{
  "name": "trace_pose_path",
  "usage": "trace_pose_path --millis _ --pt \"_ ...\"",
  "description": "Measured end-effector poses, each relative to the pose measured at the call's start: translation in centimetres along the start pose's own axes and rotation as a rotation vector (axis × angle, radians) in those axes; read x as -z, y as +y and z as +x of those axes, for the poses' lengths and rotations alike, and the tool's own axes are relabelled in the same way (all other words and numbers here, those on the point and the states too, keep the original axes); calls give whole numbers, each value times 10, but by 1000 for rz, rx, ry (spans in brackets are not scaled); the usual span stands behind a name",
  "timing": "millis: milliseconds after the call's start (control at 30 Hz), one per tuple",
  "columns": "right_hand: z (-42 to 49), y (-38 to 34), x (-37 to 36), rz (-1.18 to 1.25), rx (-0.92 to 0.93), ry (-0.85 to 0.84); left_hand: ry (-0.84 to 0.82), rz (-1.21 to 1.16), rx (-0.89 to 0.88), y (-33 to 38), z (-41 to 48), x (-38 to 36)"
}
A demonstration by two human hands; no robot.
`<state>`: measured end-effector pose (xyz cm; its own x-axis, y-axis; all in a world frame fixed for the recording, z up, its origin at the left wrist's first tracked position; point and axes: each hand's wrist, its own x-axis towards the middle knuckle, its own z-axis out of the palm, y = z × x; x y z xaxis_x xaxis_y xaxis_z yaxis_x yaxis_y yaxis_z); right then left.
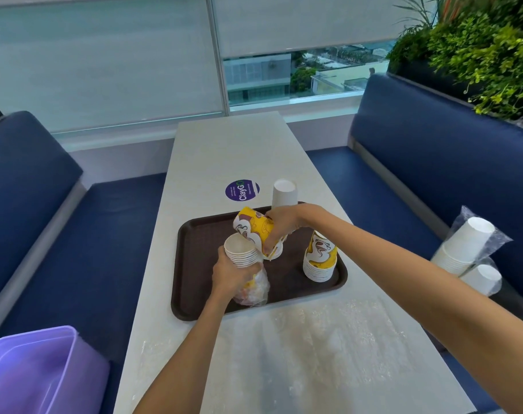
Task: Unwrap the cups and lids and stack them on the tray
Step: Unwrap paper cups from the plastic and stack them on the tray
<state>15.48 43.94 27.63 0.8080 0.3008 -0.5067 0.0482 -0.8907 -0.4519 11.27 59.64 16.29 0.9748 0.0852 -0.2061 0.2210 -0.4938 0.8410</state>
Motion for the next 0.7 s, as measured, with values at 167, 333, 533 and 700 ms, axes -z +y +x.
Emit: trace_pose_path --millis 167,333,533,700 --pt "-11 29 6 404 72 324 13 8 -4 2 0 -5" --pt "-24 75 -4 522 -10 578 12 0 -18 5 -3 -11" --pt "-39 108 -24 608 -80 696 -10 3 -20 6 -4 -15" --pt "-43 117 -39 623 -130 637 -12 19 -12 3 -2 -14"
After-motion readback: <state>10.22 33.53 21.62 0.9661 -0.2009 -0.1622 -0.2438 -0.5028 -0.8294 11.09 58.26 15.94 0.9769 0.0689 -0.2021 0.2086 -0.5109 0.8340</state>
